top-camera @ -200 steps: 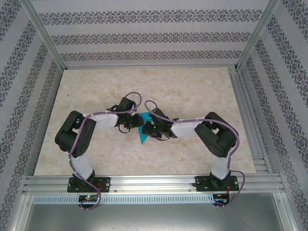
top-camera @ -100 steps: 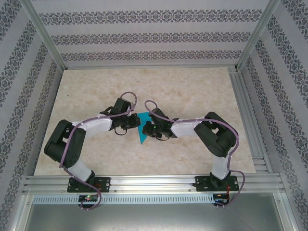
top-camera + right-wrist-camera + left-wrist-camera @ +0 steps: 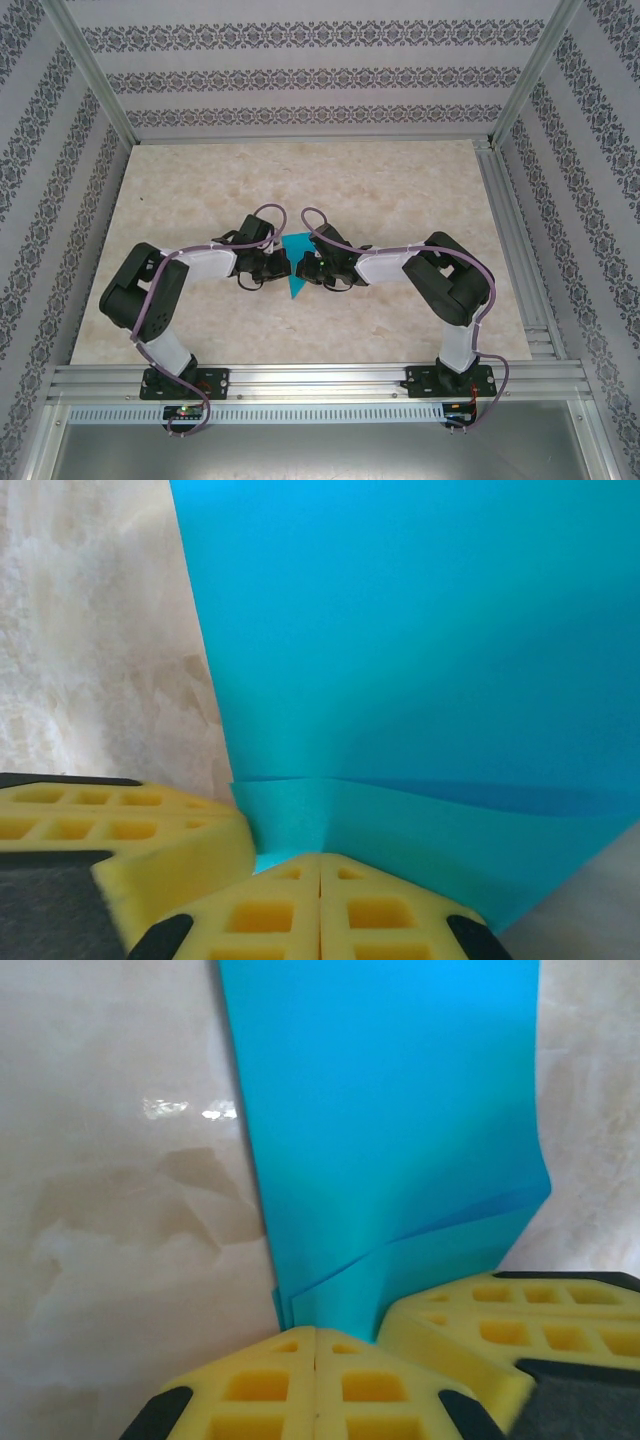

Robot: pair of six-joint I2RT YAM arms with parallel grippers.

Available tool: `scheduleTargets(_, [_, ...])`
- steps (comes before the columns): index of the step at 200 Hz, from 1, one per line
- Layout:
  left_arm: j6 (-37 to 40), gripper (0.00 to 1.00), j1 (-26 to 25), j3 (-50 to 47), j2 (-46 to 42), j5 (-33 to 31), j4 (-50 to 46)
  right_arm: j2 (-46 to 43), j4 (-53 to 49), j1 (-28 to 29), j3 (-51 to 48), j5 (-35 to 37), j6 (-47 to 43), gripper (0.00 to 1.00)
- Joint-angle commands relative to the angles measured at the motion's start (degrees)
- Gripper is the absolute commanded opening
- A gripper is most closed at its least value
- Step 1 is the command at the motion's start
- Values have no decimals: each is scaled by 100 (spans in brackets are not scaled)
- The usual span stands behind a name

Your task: Fold a paper plane with a square sheet of paper (pick it up from the middle)

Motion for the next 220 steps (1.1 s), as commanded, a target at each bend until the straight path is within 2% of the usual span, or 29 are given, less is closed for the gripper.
scheduleTargets(1, [-28, 6, -71, 212, 148, -24, 158, 140, -16, -52, -50, 4, 32, 7])
scheduleTargets(39, [-64, 6, -65, 197, 170, -244, 25, -7, 122, -82, -115, -117, -20, 7])
scheduleTargets(85, [-158, 8, -70, 115, -37, 77, 481, -98, 89, -139, -116, -179, -145, 7])
scheduleTargets(138, [-84, 7, -69, 150, 303, -399, -18, -266, 455, -148, -325, -336, -178, 6])
scheduleTargets(161, [-29, 6, -75, 108, 368, -646, -319, -524, 839, -75, -620, -493, -313, 7])
scheduleTargets(220, [-27, 6, -92, 67, 415, -683, -336, -481, 471, 378, -402, -580, -556, 7])
